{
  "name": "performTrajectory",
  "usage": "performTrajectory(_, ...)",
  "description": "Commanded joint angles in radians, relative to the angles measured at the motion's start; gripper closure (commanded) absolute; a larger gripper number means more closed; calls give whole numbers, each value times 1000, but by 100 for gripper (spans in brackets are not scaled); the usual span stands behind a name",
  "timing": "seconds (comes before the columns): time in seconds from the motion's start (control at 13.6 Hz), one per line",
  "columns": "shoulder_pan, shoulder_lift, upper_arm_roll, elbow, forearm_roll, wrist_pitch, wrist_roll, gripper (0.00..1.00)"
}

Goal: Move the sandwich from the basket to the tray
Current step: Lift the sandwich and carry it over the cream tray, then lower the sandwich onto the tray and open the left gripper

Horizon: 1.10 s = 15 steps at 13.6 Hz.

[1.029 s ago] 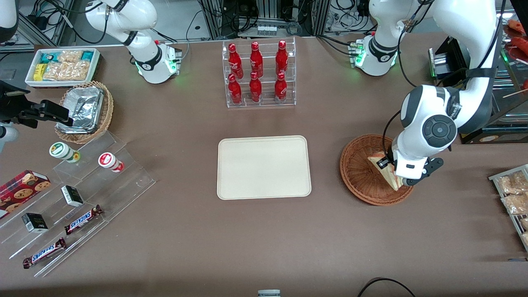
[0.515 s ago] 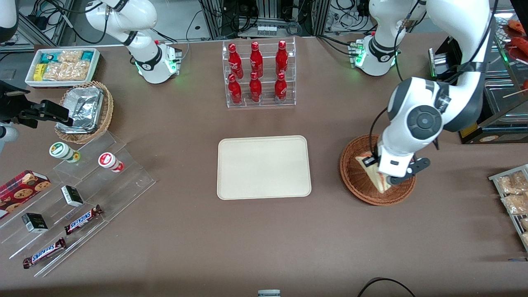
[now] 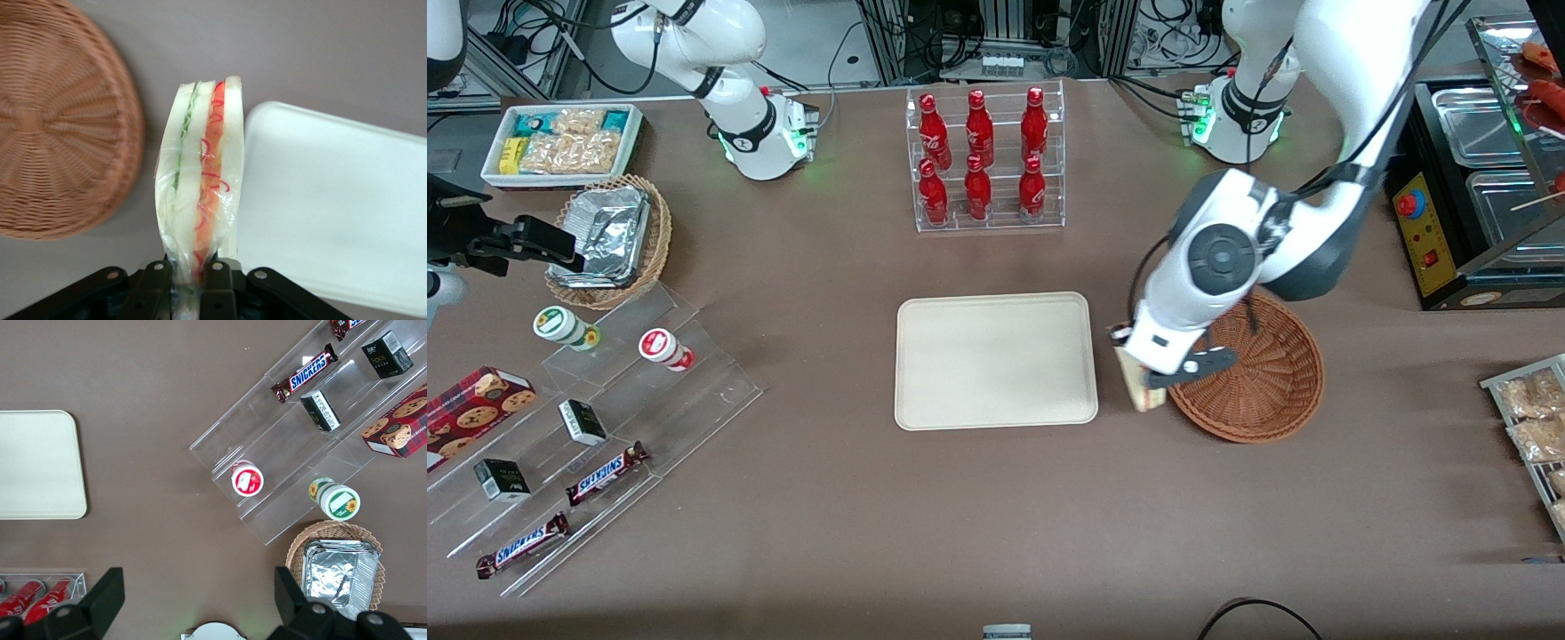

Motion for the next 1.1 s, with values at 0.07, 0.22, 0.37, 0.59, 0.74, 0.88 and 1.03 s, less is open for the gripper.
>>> performTrajectory(0.07,-105,122,-15,116,67,-16,-19,100)
performTrajectory(0.22,-165,185,-15,182,67,-13,-21,100)
performTrajectory(0.37,-243,266,-12,275,93,-12,-69,100)
performTrajectory(0.59,-314,365,-12,369,185,-10,-189,100)
performTrajectory(0.74,-339,397,-10,394,199,11,-197,100)
performTrajectory(0.88,-339,432,-10,399,245,48,-218,100)
performTrajectory(1.03,-351,451,-10,406,277,50,-234,100)
